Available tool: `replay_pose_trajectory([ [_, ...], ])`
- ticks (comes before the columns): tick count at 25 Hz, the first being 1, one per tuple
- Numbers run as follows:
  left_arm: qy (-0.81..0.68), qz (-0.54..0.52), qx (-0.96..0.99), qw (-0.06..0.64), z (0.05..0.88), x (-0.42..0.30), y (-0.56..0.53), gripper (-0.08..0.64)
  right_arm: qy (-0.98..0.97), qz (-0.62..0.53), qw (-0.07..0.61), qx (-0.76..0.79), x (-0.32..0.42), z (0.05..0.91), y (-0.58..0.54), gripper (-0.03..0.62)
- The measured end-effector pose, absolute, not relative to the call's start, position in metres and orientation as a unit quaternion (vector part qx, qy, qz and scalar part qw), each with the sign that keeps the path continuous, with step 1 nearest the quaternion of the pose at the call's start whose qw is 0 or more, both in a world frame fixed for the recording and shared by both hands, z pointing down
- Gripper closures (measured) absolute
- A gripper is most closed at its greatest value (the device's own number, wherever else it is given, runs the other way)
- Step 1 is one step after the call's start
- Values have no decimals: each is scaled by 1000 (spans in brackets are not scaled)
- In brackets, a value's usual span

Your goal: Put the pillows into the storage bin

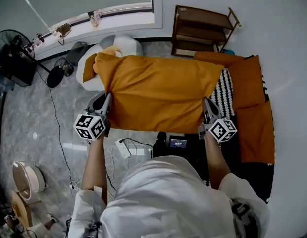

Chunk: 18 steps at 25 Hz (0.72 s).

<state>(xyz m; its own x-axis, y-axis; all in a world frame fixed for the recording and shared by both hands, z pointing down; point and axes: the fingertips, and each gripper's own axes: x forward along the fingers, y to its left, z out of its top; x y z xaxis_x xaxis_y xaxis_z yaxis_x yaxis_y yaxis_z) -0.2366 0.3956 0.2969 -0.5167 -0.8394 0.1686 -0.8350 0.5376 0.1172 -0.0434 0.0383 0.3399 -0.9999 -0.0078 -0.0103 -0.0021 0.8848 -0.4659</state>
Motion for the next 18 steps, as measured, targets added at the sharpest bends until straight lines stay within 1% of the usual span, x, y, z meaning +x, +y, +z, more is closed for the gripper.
replay_pose_trajectory([
  [10, -880, 0, 462, 109, 293, -354, 371, 543, 966, -256, -2, 31, -175, 357, 8, 560],
  [13, -879, 7, 465, 109, 291, -384, 362, 543, 964, -263, 5, 28, -200, 358, 2, 560],
  [18, -867, 17, 485, 113, 282, -431, 341, 543, 962, -274, 8, 7, -222, 358, -4, 560],
])
